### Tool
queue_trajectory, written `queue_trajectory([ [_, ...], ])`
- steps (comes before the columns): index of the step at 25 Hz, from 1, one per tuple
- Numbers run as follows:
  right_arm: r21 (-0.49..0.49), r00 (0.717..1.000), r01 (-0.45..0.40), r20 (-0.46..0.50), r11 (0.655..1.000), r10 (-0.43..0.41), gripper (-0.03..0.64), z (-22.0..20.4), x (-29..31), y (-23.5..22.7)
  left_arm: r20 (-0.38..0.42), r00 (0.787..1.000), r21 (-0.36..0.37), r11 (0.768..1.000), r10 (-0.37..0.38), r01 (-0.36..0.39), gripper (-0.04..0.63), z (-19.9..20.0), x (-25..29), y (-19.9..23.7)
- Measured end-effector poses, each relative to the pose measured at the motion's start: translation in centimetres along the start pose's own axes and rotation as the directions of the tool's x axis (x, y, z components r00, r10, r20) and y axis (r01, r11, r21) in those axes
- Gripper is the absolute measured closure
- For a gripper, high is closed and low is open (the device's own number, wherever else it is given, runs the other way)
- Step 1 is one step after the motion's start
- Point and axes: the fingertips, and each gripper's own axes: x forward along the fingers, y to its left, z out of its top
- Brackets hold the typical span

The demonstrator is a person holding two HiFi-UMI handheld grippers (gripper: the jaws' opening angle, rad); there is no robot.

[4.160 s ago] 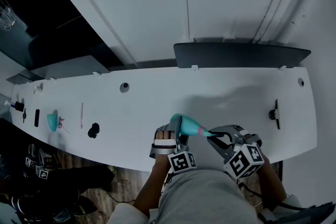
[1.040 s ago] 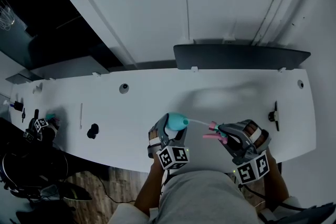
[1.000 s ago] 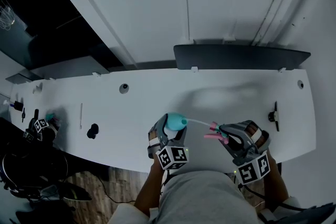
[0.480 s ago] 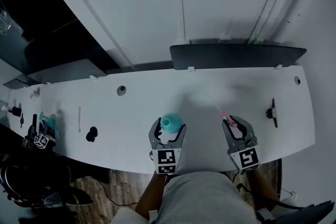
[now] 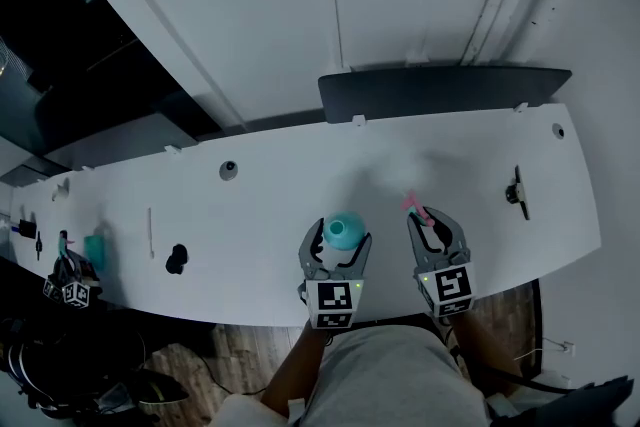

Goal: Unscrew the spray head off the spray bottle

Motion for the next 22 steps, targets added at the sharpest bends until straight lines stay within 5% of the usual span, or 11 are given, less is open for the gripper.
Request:
queue_trajectory([
  [8,0.019,0.997,0.073,-0.006,0.997,-0.073,0.531,0.3,-2.7,1.7,0.035,0.996,-0.023,0.996,-0.082,0.083,0.212,0.3,-1.2,-2.5],
  [22,0.066,0.996,0.026,0.086,0.997,-0.031,0.531,-2.1,-15.9,2.5,0.092,0.996,-0.056,0.998,-0.014,0.019,0.212,-0.8,-10.3,-12.8],
])
